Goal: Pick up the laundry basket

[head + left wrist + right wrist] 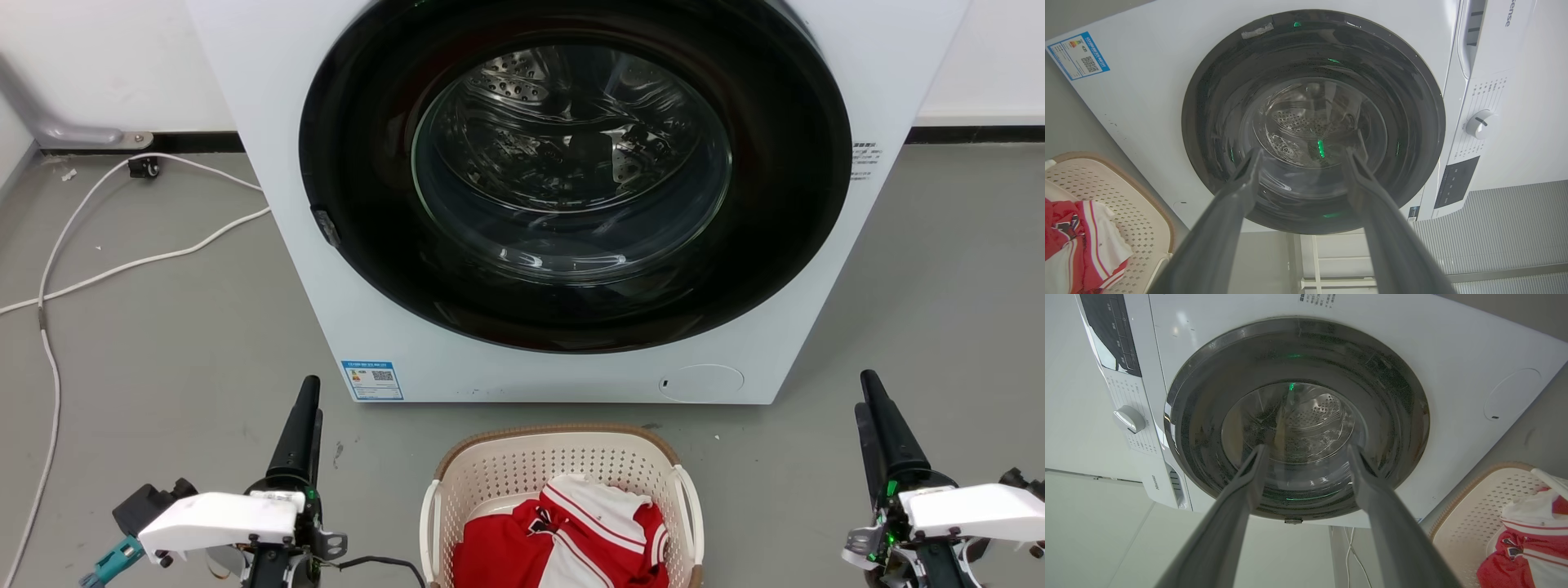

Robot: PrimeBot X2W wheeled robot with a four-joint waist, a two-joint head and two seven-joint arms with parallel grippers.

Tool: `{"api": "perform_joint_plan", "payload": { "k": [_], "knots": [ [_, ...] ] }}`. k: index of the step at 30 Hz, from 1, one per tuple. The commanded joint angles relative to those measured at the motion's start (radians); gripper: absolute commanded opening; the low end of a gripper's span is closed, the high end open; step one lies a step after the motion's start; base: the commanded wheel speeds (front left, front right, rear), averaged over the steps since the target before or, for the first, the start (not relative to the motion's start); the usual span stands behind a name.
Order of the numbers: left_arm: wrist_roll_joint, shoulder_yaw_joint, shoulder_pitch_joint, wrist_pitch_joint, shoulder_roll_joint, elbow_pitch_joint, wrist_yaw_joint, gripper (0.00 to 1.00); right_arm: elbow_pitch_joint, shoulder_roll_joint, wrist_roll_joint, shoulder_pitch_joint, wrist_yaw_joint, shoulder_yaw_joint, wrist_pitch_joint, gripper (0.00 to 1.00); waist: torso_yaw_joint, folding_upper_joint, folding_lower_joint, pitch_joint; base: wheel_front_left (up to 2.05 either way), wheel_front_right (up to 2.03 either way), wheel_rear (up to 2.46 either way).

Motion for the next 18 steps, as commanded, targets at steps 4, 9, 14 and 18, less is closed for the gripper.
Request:
{"api": "perform_joint_plan", "payload": {
  "k": [4, 9, 14, 18],
  "knots": [
    [0.113, -0.010, -0.010, -0.020, 0.004, -0.036, -0.001, 1.00, -0.035, -0.002, -0.121, -0.002, 0.000, 0.001, -0.019, 1.00, 0.002, -0.0001, 0.0000, 0.000, 0.00, 0.00, 0.00],
    [0.241, -0.024, -0.006, -0.039, 0.003, -0.058, 0.006, 1.00, -0.050, 0.001, -0.267, 0.005, 0.000, 0.005, -0.039, 1.00, 0.004, -0.0001, 0.0000, 0.000, 0.00, 0.00, 0.00],
    [0.365, -0.046, -0.001, -0.058, 0.002, -0.073, 0.026, 1.00, -0.061, 0.003, -0.397, 0.015, 0.000, 0.008, -0.058, 1.00, 0.004, -0.0001, 0.0000, -0.001, 0.00, 0.00, 0.00],
    [0.454, -0.063, 0.003, -0.072, 0.002, -0.081, 0.041, 1.00, -0.067, 0.004, -0.482, 0.022, 0.000, 0.010, -0.072, 1.00, 0.004, -0.0001, 0.0000, -0.001, 0.00, 0.00, 0.00]
  ]
}}
